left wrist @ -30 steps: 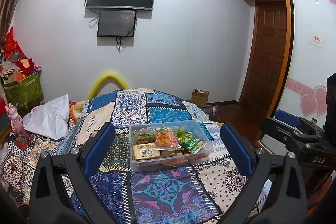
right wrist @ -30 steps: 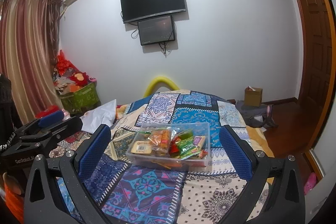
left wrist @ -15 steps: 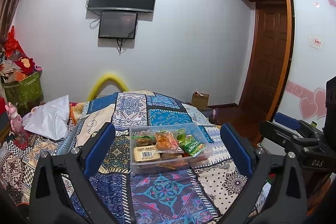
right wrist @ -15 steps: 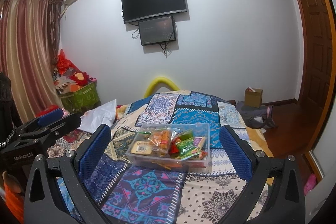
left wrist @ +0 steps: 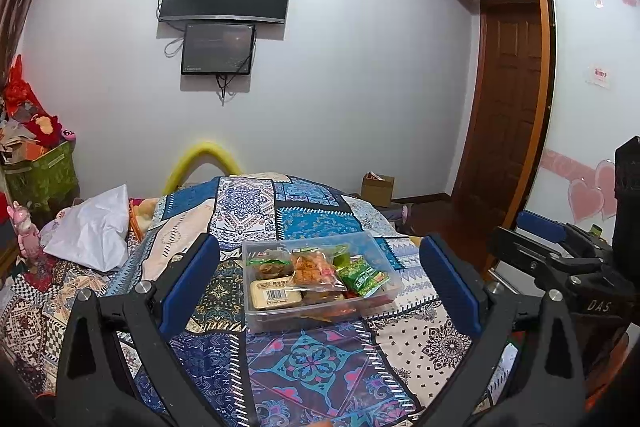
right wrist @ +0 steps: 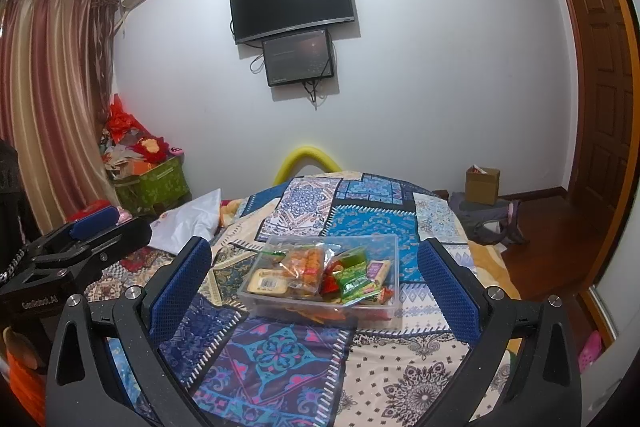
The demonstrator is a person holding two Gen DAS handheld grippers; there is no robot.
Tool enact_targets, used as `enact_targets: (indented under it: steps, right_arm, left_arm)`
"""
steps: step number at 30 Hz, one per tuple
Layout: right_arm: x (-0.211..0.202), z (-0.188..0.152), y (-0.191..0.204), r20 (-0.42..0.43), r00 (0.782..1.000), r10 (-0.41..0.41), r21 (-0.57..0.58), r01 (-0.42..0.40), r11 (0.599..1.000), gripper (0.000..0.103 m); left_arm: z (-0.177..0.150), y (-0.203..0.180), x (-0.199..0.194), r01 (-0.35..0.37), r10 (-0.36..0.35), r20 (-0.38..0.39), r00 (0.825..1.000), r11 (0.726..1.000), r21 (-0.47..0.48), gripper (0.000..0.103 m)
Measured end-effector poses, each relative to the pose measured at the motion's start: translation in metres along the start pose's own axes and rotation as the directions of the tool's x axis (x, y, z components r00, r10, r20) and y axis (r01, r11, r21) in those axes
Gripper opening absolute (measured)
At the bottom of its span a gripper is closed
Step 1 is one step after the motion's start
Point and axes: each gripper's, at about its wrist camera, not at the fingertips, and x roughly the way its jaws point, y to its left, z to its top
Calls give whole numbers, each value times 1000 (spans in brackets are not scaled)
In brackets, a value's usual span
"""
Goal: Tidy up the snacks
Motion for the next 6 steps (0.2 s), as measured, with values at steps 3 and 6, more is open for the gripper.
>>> enact_targets:
  steps: [3, 6]
  right_arm:
    - [1, -1, -1, -4, 1000, 1, 1, -1, 1000, 103]
    - [2, -1, -1, -9, 1000, 2, 2, -2, 1000, 103]
  left_arm:
    - [-1, -1, 1, 11, -11, -3, 1000, 1000, 3, 101]
    - [0, -2, 1, 12, -12, -3, 1000, 1000, 8, 101]
